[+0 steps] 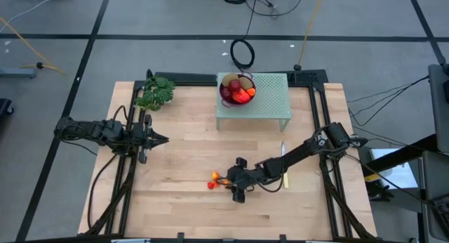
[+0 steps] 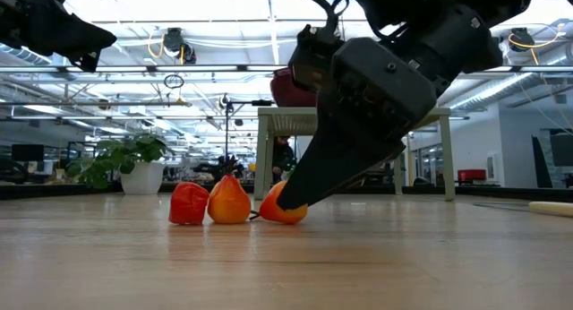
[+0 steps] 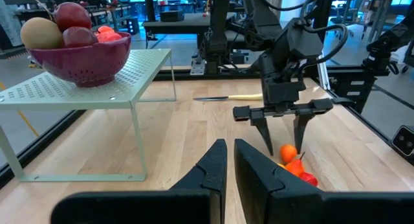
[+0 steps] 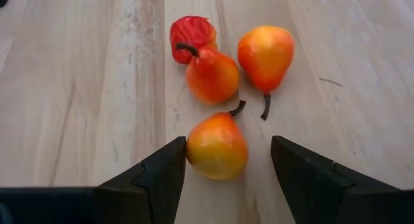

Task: Pick & Place Fruit
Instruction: Put the pear into the dark red colander on the shelf

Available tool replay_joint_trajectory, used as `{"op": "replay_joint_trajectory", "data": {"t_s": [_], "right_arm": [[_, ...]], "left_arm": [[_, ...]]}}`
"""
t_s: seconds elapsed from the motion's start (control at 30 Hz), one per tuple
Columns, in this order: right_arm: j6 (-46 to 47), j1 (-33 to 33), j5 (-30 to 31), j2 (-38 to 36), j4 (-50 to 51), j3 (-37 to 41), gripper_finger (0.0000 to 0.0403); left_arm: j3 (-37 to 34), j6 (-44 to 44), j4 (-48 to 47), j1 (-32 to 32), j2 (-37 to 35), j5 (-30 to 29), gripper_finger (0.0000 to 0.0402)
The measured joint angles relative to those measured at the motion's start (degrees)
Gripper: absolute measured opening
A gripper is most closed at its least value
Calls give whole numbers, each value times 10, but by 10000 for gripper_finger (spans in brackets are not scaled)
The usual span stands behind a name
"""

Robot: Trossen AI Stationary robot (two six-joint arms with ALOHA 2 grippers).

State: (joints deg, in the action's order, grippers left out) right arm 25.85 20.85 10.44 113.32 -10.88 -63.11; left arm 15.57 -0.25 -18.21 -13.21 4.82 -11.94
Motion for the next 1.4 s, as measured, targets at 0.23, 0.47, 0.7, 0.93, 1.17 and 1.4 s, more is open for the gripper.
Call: {"op": "replay_joint_trajectory", "data": {"t_s": [0.23, 0.47, 0.7, 0.93, 1.17, 1.4], "right_arm": [[-7, -3, 2, 0, 0, 0, 222], [-11, -3, 2, 0, 0, 0, 221], [-11, -3, 1, 0, 0, 0, 200], [-11, -3, 0, 0, 0, 0, 175], [-11, -3, 0, 0, 0, 0, 150], [-11, -3, 0, 0, 0, 0, 136]], "left_arm": [[0, 0, 0, 0, 0, 0, 33], [0, 0, 0, 0, 0, 0, 33], [0, -2, 0, 0, 0, 0, 33], [0, -2, 0, 0, 0, 0, 33], [0, -1, 0, 0, 0, 0, 33], [0, -2, 0, 0, 0, 0, 33]]}}
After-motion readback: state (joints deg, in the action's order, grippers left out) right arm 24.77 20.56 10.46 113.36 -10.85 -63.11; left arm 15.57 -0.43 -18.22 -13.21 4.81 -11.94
